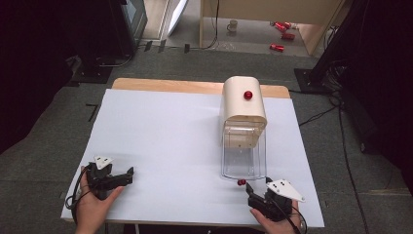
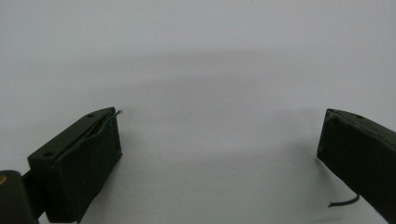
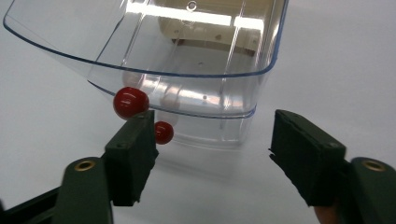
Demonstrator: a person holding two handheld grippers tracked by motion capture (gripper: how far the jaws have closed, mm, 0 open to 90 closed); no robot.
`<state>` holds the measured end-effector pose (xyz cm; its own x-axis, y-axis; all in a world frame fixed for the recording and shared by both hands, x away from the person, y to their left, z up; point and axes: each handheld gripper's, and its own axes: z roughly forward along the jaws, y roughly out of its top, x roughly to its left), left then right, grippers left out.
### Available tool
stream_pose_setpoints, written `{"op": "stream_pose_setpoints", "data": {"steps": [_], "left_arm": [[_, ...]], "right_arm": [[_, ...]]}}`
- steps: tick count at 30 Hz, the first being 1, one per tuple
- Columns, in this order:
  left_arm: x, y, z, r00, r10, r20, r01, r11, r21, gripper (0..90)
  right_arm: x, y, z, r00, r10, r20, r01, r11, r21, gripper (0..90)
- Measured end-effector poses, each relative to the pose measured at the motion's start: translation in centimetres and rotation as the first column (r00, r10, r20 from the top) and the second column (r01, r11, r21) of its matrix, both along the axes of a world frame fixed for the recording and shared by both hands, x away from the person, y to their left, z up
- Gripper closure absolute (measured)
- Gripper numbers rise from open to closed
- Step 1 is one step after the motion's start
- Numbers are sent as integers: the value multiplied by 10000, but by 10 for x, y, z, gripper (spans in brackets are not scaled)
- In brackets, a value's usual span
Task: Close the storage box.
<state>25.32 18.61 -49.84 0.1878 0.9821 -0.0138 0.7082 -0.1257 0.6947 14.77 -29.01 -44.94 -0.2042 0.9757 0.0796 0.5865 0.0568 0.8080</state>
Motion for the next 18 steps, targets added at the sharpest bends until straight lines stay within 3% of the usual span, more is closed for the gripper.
{"op": "stream_pose_setpoints", "data": {"steps": [8,12,18], "left_arm": [[0,0,0,10000,0,-5,0,10000,6,0],[0,0,0,10000,7,-18,-7,10000,23,0],[0,0,0,10000,12,-1,-12,10000,6,0]], "right_arm": [[-3,4,0,9997,233,110,-234,9997,100,535],[-1,7,-3,9995,300,30,-300,9994,177,577],[-4,6,-2,9998,185,63,-187,9992,363,570]]}}
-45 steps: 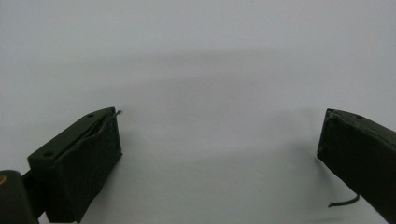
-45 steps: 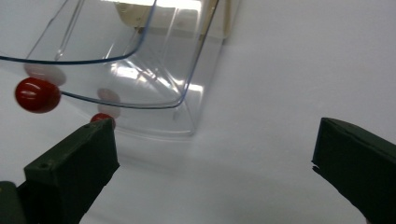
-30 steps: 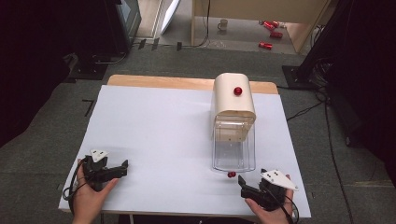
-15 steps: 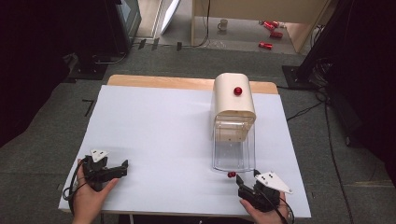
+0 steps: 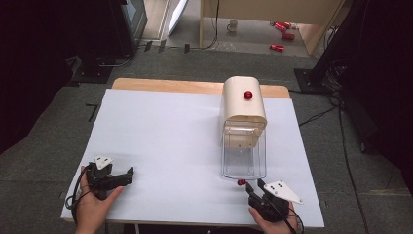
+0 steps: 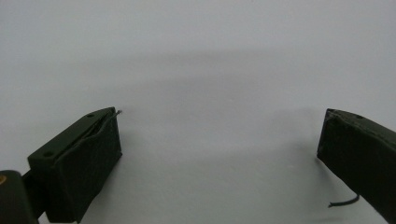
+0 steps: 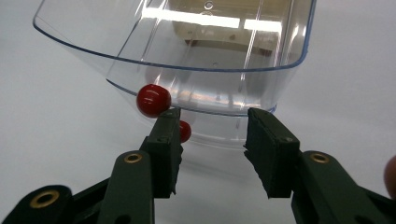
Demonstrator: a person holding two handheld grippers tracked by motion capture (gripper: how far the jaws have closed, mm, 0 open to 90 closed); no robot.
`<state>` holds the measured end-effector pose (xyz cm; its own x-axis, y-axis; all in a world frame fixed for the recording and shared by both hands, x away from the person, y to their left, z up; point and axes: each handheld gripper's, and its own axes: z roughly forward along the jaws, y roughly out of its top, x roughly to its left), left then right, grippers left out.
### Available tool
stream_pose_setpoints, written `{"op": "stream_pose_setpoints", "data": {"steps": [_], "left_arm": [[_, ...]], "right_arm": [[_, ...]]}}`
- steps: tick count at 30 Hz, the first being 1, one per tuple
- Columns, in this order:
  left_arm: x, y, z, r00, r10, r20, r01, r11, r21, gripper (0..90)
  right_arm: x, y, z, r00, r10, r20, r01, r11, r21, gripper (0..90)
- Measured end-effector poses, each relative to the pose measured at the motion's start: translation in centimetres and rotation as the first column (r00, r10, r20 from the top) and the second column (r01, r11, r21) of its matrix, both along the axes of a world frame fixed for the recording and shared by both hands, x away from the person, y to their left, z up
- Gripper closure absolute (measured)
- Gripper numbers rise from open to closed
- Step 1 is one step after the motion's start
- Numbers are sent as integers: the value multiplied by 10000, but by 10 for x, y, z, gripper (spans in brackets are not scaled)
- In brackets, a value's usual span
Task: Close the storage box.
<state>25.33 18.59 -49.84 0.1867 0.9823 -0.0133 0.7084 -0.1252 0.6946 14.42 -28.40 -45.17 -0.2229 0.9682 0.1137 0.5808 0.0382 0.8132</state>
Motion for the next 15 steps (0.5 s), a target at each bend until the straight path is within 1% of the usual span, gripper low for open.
{"op": "stream_pose_setpoints", "data": {"steps": [1,4,7,15], "left_arm": [[0,0,0,10000,0,0,0,10000,0,0],[0,0,0,10000,-10,1,10,10000,-10,0],[0,0,0,10000,0,1,0,10000,-1,0],[0,0,0,10000,-6,3,6,10000,-7,0]], "right_arm": [[0,0,0,10000,0,0,0,10000,0,570],[-3,2,1,9999,106,57,-107,9999,24,610],[-3,3,1,9999,149,60,-149,9999,49,614],[-4,8,-2,9992,384,-99,-384,9993,-8,613]]}}
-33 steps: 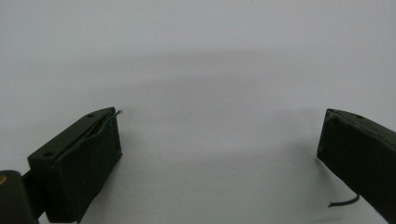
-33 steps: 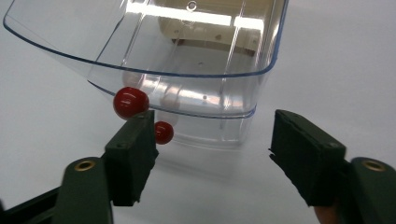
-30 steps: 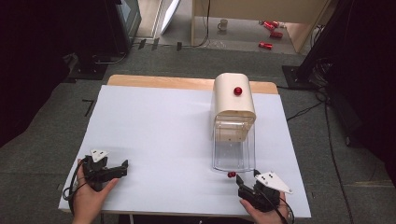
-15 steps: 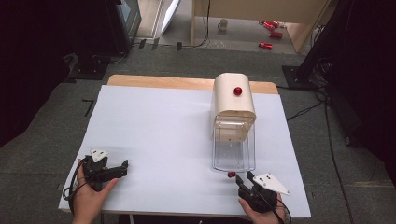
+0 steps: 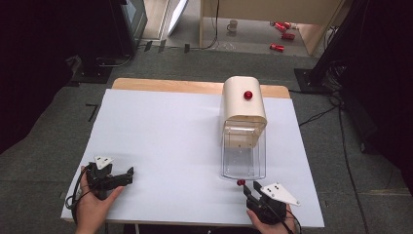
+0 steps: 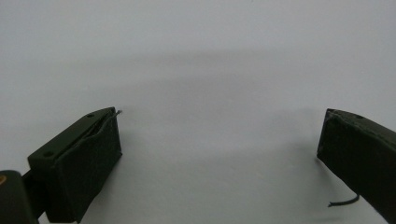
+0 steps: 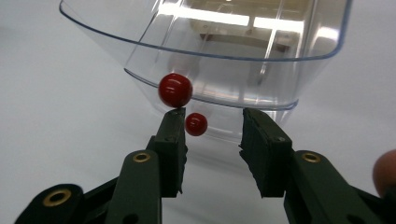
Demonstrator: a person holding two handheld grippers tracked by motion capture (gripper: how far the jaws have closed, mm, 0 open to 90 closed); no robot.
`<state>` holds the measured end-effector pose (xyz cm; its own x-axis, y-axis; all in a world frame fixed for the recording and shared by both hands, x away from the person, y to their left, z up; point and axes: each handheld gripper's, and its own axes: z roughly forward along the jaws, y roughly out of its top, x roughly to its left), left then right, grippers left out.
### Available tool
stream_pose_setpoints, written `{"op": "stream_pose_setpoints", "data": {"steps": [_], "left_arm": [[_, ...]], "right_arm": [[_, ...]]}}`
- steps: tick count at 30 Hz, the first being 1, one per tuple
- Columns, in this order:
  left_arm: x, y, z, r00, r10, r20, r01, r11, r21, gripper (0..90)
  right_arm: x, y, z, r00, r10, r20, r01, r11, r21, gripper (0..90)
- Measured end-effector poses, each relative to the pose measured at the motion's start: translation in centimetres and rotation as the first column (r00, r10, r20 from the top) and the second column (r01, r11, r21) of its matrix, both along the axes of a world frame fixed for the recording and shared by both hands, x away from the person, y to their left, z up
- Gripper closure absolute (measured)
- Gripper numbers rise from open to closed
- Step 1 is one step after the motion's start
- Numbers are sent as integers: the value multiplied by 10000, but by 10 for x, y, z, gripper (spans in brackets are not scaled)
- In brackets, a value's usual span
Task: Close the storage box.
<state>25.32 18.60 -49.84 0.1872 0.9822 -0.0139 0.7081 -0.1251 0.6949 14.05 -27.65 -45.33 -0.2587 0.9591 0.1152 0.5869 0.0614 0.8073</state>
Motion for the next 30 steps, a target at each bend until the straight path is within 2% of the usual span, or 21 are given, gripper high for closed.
{"op": "stream_pose_setpoints", "data": {"steps": [8,30], "left_arm": [[0,0,0,10000,-4,-1,4,10000,-6,0],[0,0,0,10000,-1,2,1,10000,-1,0]], "right_arm": [[1,10,0,9999,100,117,-101,9999,133,618],[6,21,-2,9998,-5,205,2,9999,137,761]]}}
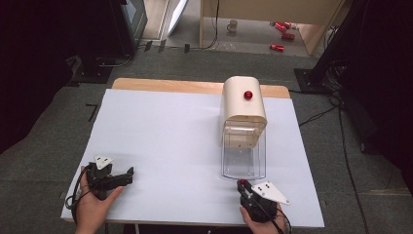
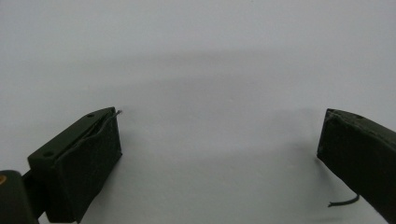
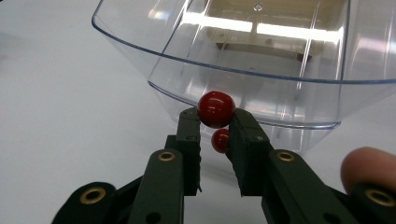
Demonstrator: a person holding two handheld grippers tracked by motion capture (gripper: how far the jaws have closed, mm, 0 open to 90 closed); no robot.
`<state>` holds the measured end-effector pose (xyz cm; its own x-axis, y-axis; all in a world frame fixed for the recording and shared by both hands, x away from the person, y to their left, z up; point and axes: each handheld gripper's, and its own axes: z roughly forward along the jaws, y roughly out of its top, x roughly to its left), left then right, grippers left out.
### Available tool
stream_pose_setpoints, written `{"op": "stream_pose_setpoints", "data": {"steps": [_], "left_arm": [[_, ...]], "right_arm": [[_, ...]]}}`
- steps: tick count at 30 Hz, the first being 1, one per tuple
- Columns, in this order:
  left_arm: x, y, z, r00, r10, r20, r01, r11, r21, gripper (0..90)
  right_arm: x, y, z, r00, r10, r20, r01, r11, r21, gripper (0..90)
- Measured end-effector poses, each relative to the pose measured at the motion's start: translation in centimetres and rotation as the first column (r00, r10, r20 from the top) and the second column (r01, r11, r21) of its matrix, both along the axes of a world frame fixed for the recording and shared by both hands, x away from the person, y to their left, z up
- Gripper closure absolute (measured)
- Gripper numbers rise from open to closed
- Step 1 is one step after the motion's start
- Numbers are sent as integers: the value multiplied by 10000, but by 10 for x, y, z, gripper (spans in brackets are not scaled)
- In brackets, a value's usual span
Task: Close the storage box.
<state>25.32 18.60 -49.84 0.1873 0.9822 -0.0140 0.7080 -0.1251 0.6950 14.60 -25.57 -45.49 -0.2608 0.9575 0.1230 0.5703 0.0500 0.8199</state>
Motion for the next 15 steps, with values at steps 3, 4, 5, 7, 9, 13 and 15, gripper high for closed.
{"op": "stream_pose_setpoints", "data": {"steps": [3,4,5,7,9,13,15], "left_arm": [[0,0,0,10000,0,-4,0,10000,4,0],[0,0,0,10000,5,-8,-5,10000,8,0],[0,0,0,10000,4,-7,-4,10000,12,0],[0,0,0,10000,4,-4,-4,10000,4,0],[0,0,0,10000,4,-7,-4,10000,14,0],[0,0,0,10000,5,-6,-5,10000,12,0],[0,0,0,10000,2,-4,-2,10000,2,0]], "right_arm": [[0,-1,0,10000,7,-1,-7,10000,8,762],[0,-1,0,10000,14,-8,-14,10000,8,763],[0,0,0,10000,24,-6,-24,10000,3,766],[0,0,1,10000,61,15,-61,10000,18,767],[0,0,3,10000,75,26,-75,10000,32,769],[-1,-1,4,9999,105,32,-105,9999,65,773],[-1,-2,5,9999,126,19,-126,9999,86,774]]}}
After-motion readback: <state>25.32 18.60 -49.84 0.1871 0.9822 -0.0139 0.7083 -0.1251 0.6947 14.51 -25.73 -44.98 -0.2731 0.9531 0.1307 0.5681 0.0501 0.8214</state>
